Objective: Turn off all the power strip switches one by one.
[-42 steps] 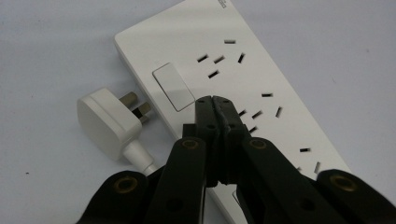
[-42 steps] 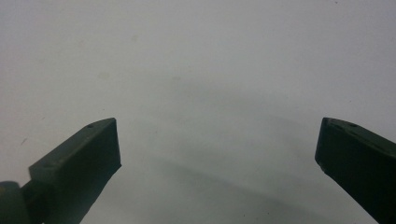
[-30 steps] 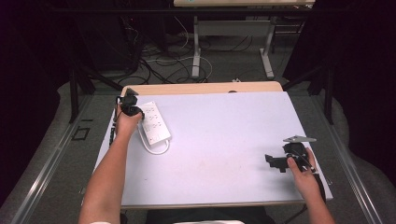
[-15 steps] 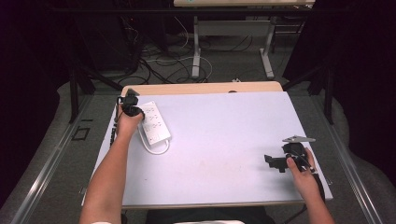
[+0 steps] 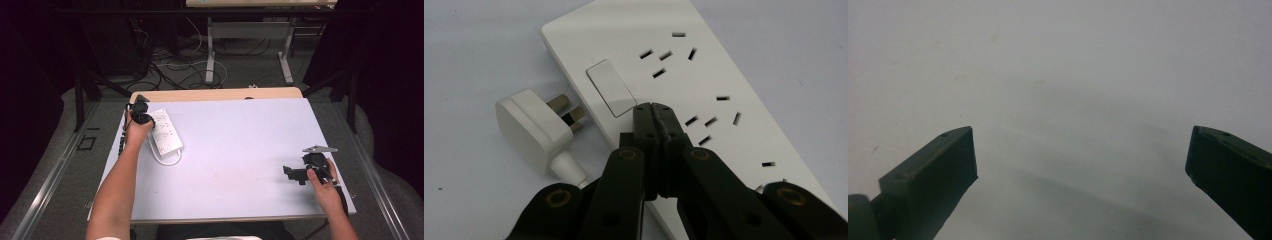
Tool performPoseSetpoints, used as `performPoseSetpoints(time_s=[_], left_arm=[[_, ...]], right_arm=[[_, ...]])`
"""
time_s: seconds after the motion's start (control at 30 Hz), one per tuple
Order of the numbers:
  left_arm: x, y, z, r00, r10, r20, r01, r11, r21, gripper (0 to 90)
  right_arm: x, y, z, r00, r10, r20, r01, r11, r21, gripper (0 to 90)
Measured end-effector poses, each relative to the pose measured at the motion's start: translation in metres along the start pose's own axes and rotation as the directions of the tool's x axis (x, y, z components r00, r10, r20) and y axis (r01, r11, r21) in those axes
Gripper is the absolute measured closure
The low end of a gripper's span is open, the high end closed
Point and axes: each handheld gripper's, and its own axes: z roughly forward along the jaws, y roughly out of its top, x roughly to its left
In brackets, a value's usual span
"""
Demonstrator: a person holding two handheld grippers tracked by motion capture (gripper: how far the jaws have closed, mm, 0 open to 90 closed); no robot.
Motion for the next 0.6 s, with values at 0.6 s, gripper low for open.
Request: performPoseSetpoints(time_s=[0.6], left_arm=[[0.005,0.006,-0.010,0.9997,-0.022,0.008,0.023,0.9994,-0.027,90.0]], right_arm=[[0.002,0.002,0.003,1.0000,0.004,0.002,-0.004,1.000,-0.002,0.0]])
